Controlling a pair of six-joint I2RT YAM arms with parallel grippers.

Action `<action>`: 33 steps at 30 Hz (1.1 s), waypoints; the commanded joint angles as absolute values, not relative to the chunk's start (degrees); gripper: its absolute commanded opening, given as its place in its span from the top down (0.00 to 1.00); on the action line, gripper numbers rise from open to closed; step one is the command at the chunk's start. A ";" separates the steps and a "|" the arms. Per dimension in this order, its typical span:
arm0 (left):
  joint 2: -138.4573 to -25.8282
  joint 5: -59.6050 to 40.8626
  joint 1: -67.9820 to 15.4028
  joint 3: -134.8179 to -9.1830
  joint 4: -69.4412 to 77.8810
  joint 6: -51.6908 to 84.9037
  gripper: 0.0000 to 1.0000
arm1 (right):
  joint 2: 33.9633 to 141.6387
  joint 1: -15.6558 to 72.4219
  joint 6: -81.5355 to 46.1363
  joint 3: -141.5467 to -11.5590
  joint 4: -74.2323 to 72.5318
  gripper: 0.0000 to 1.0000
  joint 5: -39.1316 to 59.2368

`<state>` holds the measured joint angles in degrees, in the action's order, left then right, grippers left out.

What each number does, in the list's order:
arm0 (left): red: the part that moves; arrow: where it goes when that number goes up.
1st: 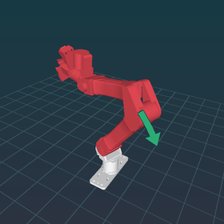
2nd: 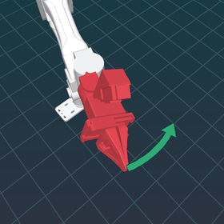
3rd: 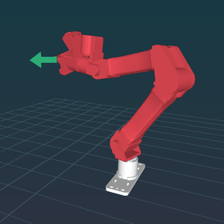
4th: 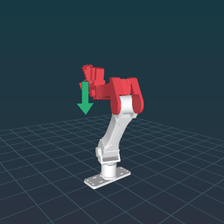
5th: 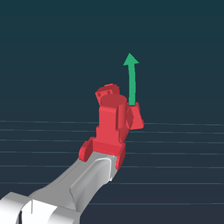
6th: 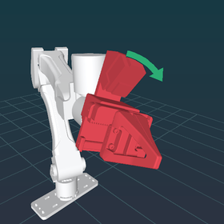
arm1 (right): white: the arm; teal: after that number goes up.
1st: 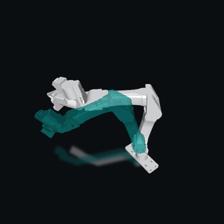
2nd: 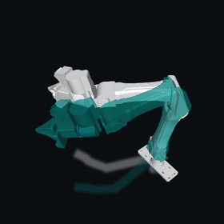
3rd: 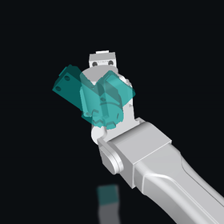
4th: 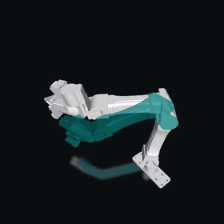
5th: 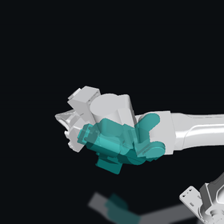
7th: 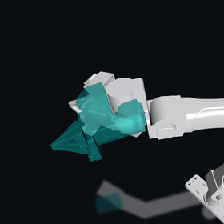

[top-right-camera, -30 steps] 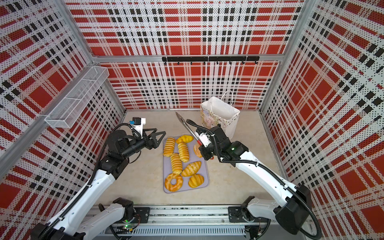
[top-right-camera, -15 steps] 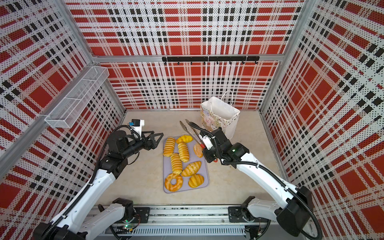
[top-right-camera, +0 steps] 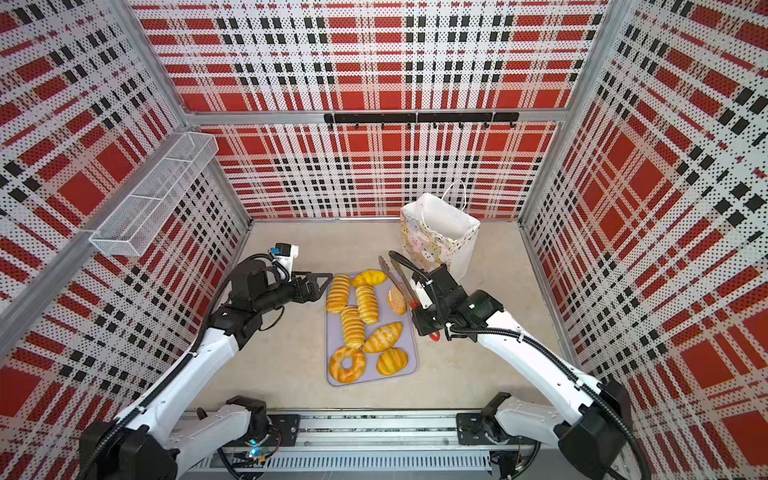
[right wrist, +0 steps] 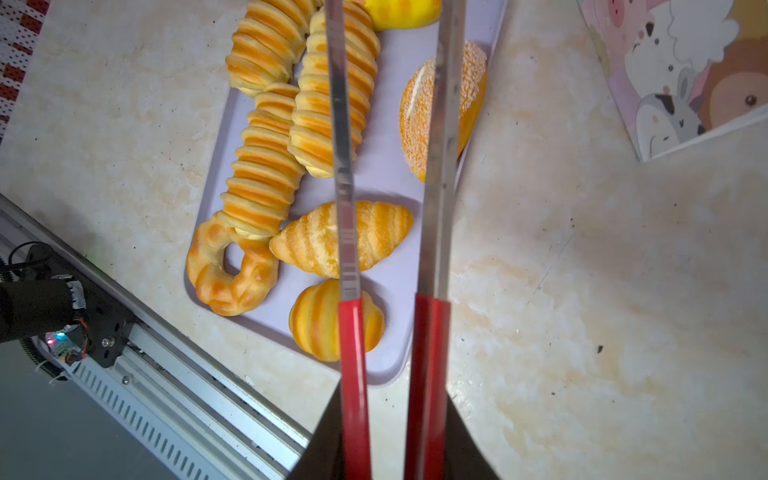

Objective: Place the fake bread into the paper bag
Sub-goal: 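Lower the tongs with the right gripper onto the sesame-coated oval bun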

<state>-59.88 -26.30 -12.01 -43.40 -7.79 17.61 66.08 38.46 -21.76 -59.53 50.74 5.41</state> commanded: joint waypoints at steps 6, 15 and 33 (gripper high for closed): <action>-56.38 -21.11 -19.63 -42.23 -8.12 17.09 0.02 | 60.10 38.15 -26.87 -54.52 54.32 0.72 5.68; -56.96 -26.75 -22.79 -41.58 -5.98 19.44 0.02 | 58.44 38.19 -28.50 -50.47 51.88 0.71 6.70; -59.34 -30.82 -20.30 -40.08 -5.98 19.58 0.02 | 61.03 38.22 -33.22 -45.14 42.53 0.70 8.61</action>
